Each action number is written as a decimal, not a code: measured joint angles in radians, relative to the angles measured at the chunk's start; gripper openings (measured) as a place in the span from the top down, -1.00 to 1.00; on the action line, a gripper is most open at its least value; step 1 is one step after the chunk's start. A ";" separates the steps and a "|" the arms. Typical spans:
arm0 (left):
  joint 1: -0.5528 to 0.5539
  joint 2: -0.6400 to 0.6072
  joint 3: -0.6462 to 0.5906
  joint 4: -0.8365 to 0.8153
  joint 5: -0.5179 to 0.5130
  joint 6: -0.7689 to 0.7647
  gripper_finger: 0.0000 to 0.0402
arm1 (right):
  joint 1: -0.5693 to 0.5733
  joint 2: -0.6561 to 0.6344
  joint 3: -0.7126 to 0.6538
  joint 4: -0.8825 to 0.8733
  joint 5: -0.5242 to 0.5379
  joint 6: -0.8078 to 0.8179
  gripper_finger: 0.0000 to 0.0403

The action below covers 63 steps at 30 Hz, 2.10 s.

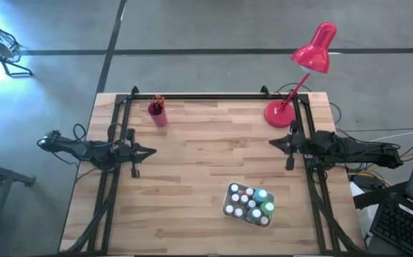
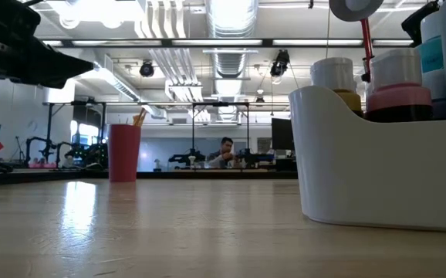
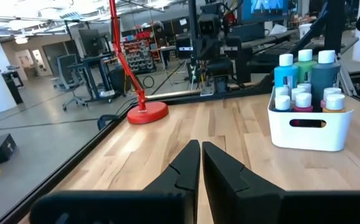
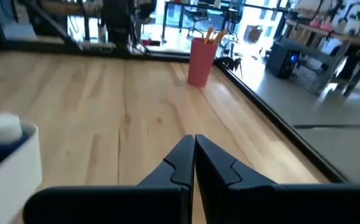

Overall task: Pick & Place Paint Supplies
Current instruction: Return to Home Position

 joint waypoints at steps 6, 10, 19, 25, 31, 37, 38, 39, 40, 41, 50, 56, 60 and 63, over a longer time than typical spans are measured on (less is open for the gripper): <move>0.000 0.005 0.000 -0.003 0.000 -0.001 0.88 | 0.000 0.008 -0.020 -0.002 -0.001 -0.063 0.96; 0.000 0.005 0.000 -0.004 0.000 -0.002 0.88 | 0.000 0.014 -0.025 -0.002 -0.001 -0.062 0.96; 0.000 0.005 0.000 -0.003 0.000 -0.002 0.88 | 0.000 0.019 -0.025 -0.002 -0.002 -0.060 0.96; 0.000 0.005 0.000 -0.003 0.000 -0.002 0.88 | 0.000 0.021 -0.025 -0.002 -0.003 -0.060 0.96; 0.000 0.005 -0.001 -0.003 0.000 -0.002 0.88 | 0.001 0.048 -0.024 -0.001 -0.003 -0.060 0.96; 0.000 0.005 -0.001 -0.003 0.000 -0.002 0.88 | 0.001 0.079 -0.024 -0.001 -0.003 -0.060 0.96; 0.000 0.005 -0.001 -0.003 0.000 -0.002 0.88 | 0.001 0.083 -0.024 -0.001 -0.003 -0.060 0.96; 0.000 0.005 -0.001 -0.003 0.000 -0.002 0.88 | 0.001 0.086 -0.024 -0.002 -0.003 -0.060 0.96; 0.000 0.005 -0.002 -0.003 0.000 -0.002 0.88 | 0.001 0.088 -0.024 -0.001 -0.003 -0.060 0.96; 0.000 0.005 -0.002 -0.003 0.000 -0.002 0.88 | 0.001 0.091 -0.024 -0.002 -0.003 -0.060 0.96; 0.000 0.005 -0.002 -0.003 0.000 -0.002 0.88 | 0.001 0.094 -0.024 -0.001 -0.003 -0.060 0.96; 0.000 0.005 -0.002 -0.003 0.000 -0.002 0.88 | 0.001 0.094 -0.024 -0.002 -0.003 -0.060 0.96; 0.000 0.005 -0.002 -0.003 0.000 -0.002 0.88 | 0.001 0.094 -0.024 -0.002 -0.003 -0.060 0.96; 0.000 0.005 -0.002 -0.003 0.000 -0.002 0.88 | 0.001 0.094 -0.024 -0.002 -0.003 -0.060 0.96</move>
